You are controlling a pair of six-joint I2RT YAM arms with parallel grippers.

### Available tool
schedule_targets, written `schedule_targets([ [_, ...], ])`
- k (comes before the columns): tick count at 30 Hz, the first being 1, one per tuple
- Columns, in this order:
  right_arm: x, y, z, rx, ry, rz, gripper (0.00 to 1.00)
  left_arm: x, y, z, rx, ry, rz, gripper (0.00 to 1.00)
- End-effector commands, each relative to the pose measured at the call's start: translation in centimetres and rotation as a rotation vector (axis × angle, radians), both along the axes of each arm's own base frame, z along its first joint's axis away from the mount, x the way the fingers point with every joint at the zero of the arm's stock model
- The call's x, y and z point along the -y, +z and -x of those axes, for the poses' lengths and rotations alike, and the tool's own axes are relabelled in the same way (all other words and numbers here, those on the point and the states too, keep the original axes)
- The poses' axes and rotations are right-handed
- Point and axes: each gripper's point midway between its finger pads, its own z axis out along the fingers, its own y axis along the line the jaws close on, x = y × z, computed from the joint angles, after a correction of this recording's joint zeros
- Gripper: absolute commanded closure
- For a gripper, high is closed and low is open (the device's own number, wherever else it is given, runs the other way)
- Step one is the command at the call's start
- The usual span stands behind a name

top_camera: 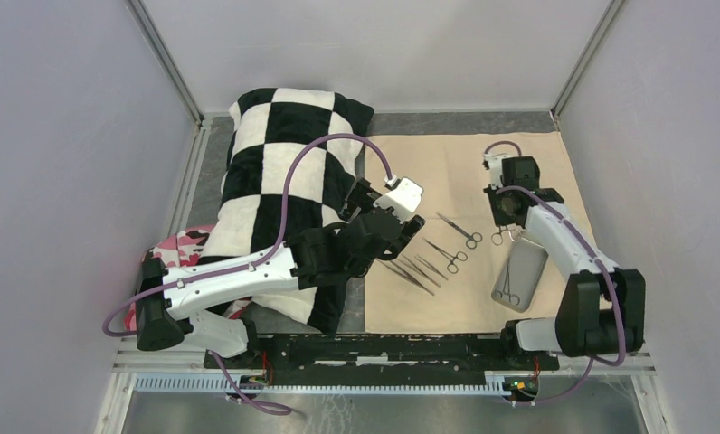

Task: Open and lay out the surgical kit
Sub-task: Place the medical item in the surgical kit.

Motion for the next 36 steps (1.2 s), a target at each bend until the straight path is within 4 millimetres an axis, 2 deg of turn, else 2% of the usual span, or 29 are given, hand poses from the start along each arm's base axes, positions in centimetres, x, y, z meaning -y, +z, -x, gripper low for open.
schedule_targets([
  [1, -2.7, 0.8, -4.3, 0.074, 0.241, 0.058, 1.00, 0.1, 1.7, 0.0, 0.036, -0.005, 0.041, 0.00],
  [4, -3.8, -0.7, -5.6, 0.035, 0.379, 0.168, 1.00, 0.0, 1.7, 0.0, 0.039, -0.005, 0.038, 0.00],
  [8, -3.7, -2.5, -7.0, -0.032, 0.467, 0.263, 1.00, 0.0, 1.7, 0.0, 0.041, -0.005, 0.040, 0.00],
  [14, -5.4, -4.5, -8.5, -0.067, 0.604, 0.276, 1.00, 0.0, 1.7, -0.1, 0.042, -0.004, 0.038, 0.00],
  [17, -5.3, -4.8, -9.1, -0.057, 0.622, 0.297, 1.00, 0.0, 1.7, -0.1, 0.042, -0.004, 0.041, 0.00],
  [19, -5.9, -4.8, -9.6, -0.043, 0.643, 0.281, 1.00, -0.1, 1.7, -0.1, 0.043, -0.002, 0.041, 0.00],
  [25, -6.2, -5.4, -10.3, -0.049, 0.666, 0.279, 1.00, -0.1, 1.8, -0.1, 0.045, -0.001, 0.044, 0.00],
  [36, -6.0, -8.1, -9.8, -0.089, 0.662, 0.282, 0.99, -0.2, 1.5, -0.4, 0.042, 0.007, 0.038, 0.00],
])
